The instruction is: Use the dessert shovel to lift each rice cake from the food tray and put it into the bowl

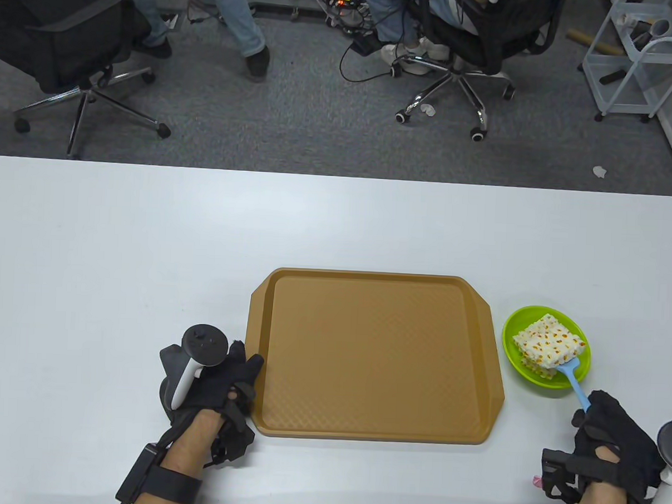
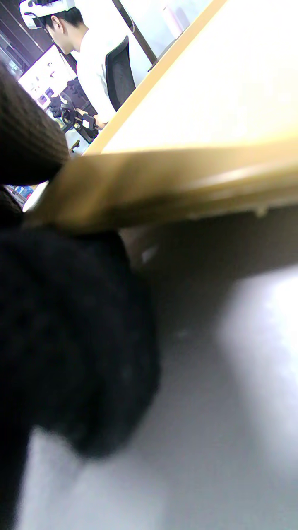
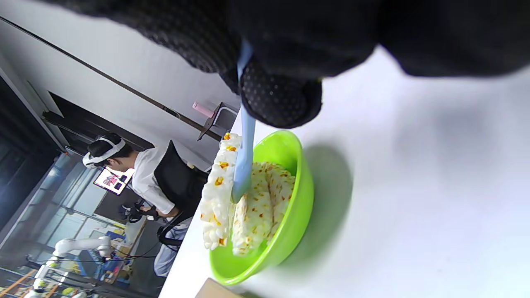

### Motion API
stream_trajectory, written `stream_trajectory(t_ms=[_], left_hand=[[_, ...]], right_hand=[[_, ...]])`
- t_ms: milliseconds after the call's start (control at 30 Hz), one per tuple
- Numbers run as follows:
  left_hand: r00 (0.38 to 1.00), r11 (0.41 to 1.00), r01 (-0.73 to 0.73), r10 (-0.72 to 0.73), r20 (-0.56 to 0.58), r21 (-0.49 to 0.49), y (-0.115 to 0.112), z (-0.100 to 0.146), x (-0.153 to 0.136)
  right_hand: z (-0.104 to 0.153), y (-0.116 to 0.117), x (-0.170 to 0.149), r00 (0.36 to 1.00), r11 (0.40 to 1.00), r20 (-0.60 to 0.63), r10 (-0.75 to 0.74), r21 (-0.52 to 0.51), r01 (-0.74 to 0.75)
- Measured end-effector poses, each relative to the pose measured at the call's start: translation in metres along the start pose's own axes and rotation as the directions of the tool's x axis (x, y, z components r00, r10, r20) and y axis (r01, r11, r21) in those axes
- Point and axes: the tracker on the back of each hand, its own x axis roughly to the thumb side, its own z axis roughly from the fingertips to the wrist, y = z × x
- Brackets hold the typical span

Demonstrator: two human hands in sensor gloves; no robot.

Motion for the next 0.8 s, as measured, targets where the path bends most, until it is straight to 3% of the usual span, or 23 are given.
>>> stream_trajectory(t_ms=[167,300,800], left_hand=[[1.000,1.000,-0.001,0.001,0.000,0.000,0.000,0.000,0.000],[1.000,1.000,-0.001,0.001,0.000,0.001,0.000,0.000,0.000],[1.000,1.000,-0.003,0.003,-0.001,0.000,0.000,0.000,0.000]], right_hand=[[0.007,0.003,0.007,0.994,0.992,0.025,0.106,-0.069,-0.105],[0.018,0.004,0.014,0.977,0.957,0.046,0.209,-0.214,-0.195],[0.019,0.018,0.020,0.925,0.904,0.019,0.379,-0.220,-0.366]])
